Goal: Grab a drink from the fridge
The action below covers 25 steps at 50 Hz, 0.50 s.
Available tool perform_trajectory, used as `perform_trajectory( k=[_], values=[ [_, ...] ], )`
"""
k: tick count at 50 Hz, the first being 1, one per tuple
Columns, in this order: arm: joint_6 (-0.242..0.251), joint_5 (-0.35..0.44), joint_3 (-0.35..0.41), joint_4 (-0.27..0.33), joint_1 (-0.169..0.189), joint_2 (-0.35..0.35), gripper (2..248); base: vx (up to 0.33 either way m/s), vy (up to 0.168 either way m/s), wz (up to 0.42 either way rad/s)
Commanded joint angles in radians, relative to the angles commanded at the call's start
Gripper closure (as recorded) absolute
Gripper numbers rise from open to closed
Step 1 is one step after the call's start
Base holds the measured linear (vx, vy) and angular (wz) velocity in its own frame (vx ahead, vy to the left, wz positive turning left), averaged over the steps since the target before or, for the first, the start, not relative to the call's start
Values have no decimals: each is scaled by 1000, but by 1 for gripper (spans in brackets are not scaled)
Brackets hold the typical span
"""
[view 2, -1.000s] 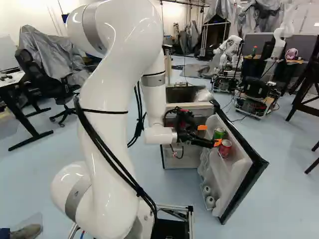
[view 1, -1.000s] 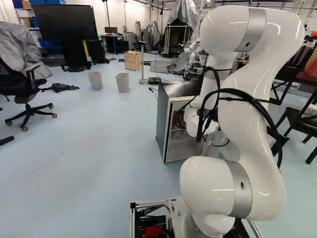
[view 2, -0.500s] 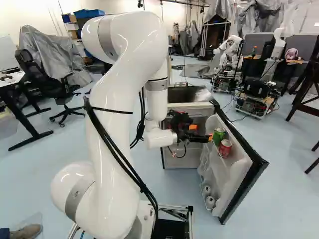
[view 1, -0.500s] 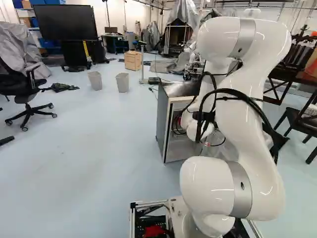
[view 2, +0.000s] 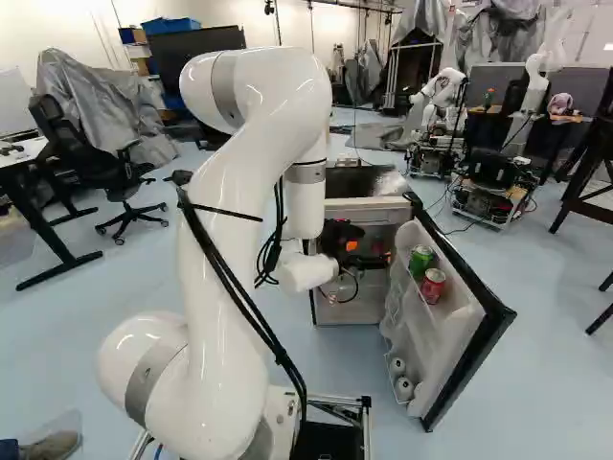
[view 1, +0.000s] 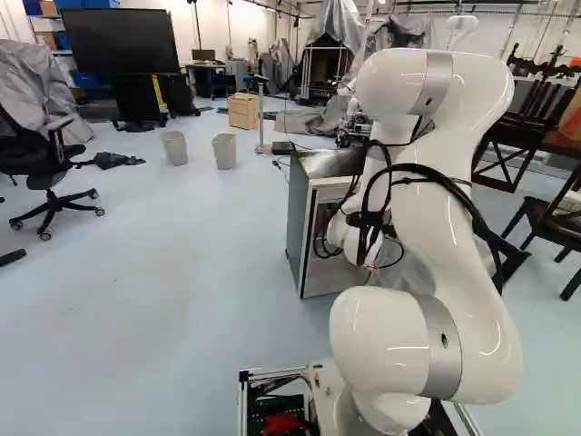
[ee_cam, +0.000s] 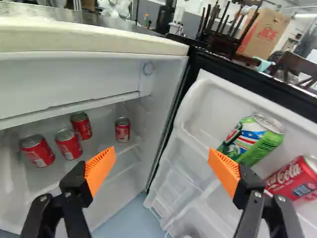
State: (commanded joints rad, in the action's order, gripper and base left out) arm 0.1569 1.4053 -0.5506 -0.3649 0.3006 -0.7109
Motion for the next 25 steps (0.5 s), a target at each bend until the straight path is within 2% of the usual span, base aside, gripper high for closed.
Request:
perform_trajectory(
  k=[25],
  values=[
    [0,14,-43,263,6,-86,3,0,0,0]
  ],
)
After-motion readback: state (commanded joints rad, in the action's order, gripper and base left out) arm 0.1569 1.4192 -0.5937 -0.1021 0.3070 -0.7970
